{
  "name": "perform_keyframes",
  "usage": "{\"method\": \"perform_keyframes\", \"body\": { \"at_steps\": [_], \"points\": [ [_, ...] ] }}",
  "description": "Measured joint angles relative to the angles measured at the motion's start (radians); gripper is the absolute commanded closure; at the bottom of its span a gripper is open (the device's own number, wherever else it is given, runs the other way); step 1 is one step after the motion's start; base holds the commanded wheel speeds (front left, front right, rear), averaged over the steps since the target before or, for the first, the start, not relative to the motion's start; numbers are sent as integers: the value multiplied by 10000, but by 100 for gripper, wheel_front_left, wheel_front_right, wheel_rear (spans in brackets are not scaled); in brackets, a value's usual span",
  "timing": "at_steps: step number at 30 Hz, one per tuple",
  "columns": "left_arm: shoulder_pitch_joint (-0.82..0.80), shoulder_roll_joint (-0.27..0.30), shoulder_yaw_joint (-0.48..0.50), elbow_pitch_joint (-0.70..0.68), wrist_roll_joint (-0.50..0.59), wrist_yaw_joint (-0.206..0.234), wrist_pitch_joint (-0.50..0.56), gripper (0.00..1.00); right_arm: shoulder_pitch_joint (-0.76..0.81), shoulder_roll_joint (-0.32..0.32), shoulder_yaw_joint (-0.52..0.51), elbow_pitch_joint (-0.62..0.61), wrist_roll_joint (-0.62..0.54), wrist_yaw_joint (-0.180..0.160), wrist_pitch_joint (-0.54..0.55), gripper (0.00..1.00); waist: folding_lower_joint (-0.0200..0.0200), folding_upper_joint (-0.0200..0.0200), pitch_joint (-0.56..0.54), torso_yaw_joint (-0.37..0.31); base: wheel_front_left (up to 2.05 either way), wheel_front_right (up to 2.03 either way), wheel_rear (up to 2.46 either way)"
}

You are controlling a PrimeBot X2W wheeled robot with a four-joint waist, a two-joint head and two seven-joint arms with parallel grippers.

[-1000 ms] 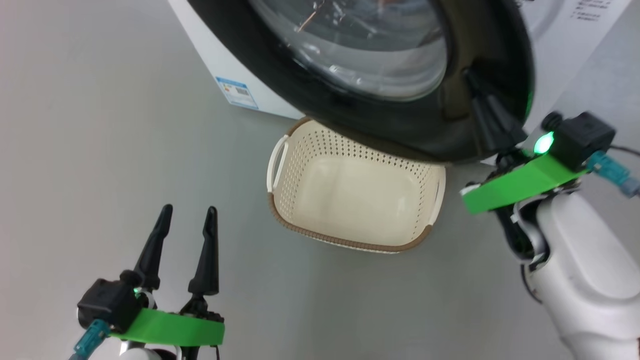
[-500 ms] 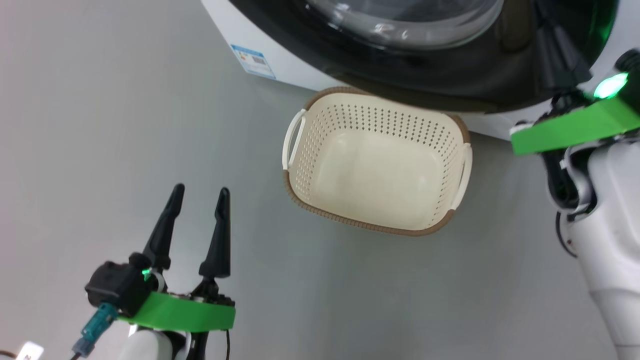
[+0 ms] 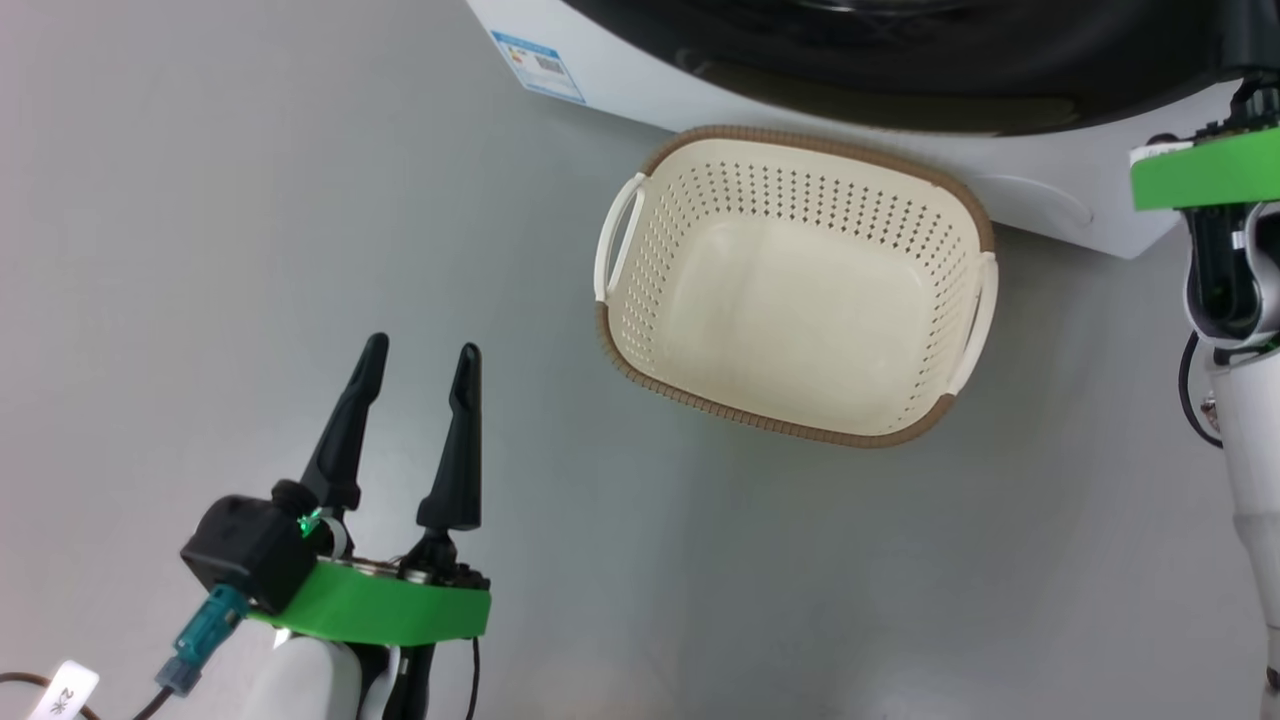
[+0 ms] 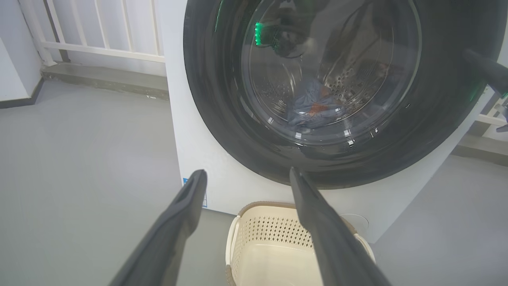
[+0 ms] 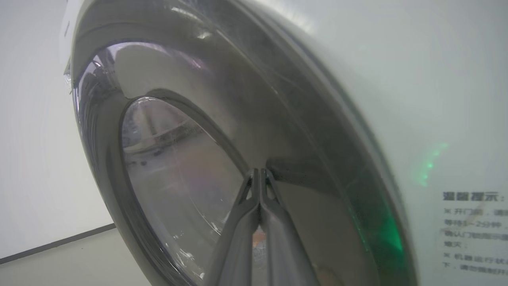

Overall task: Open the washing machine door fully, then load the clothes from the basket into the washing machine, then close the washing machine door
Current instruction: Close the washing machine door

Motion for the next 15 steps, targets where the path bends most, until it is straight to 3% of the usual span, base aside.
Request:
{"method": "perform_keyframes", "body": {
  "at_steps": [15],
  "points": [
    [-238,-19,-6,265,0,0,0,0,-80,199,-61,115,-157,-29,19,100,1,0,-66,-57,0,0,0]
  ]
}}
